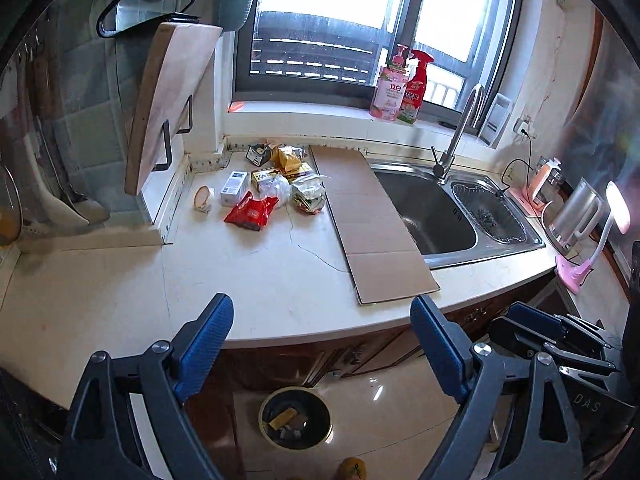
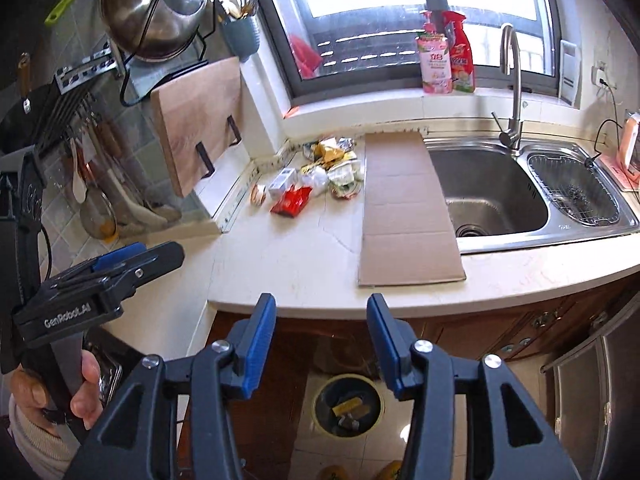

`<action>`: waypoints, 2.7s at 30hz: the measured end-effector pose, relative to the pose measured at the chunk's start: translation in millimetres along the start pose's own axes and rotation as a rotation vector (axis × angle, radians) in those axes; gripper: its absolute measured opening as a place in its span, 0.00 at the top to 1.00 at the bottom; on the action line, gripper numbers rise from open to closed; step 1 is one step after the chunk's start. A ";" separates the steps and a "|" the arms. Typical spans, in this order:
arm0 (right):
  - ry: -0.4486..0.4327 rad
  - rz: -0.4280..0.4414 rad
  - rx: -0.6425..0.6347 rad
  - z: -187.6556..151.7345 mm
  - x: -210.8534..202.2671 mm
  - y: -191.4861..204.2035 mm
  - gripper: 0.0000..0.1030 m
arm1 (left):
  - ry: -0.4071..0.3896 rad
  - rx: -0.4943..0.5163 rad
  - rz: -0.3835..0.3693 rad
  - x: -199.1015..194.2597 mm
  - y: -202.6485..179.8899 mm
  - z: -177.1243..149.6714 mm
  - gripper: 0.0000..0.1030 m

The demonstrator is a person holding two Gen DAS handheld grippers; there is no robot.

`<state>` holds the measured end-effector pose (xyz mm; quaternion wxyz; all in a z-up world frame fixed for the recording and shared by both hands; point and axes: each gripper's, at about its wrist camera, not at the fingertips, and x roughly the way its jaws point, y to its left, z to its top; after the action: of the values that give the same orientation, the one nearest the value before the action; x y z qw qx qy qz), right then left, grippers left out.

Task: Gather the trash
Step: 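Raise both tools back toward the remaining counter trash, then grasp the red snack bag with the left gripper while the right gripper grasps the white crumpled paper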

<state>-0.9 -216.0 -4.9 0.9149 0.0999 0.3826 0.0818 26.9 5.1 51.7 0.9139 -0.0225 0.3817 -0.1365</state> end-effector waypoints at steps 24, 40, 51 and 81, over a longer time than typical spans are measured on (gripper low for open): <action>0.159 0.165 0.021 162.0 178.3 -69.3 0.44 | 0.201 -0.051 0.184 225.7 48.9 103.4 0.10; 0.432 0.270 0.135 230.6 374.2 -89.1 0.42 | 0.397 -0.168 0.266 370.0 111.9 125.5 0.11; 0.578 0.316 0.281 227.1 443.9 -93.0 0.42 | 0.439 -0.268 0.241 401.1 134.4 120.3 0.29; 0.448 0.411 0.198 215.8 370.8 -71.7 0.83 | 0.317 -0.325 0.196 306.4 112.8 113.4 0.90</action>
<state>416.3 -227.4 -127.6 0.7581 0.2433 0.5523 0.2471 338.6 24.7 -96.3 0.8359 -0.1102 0.5375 0.0140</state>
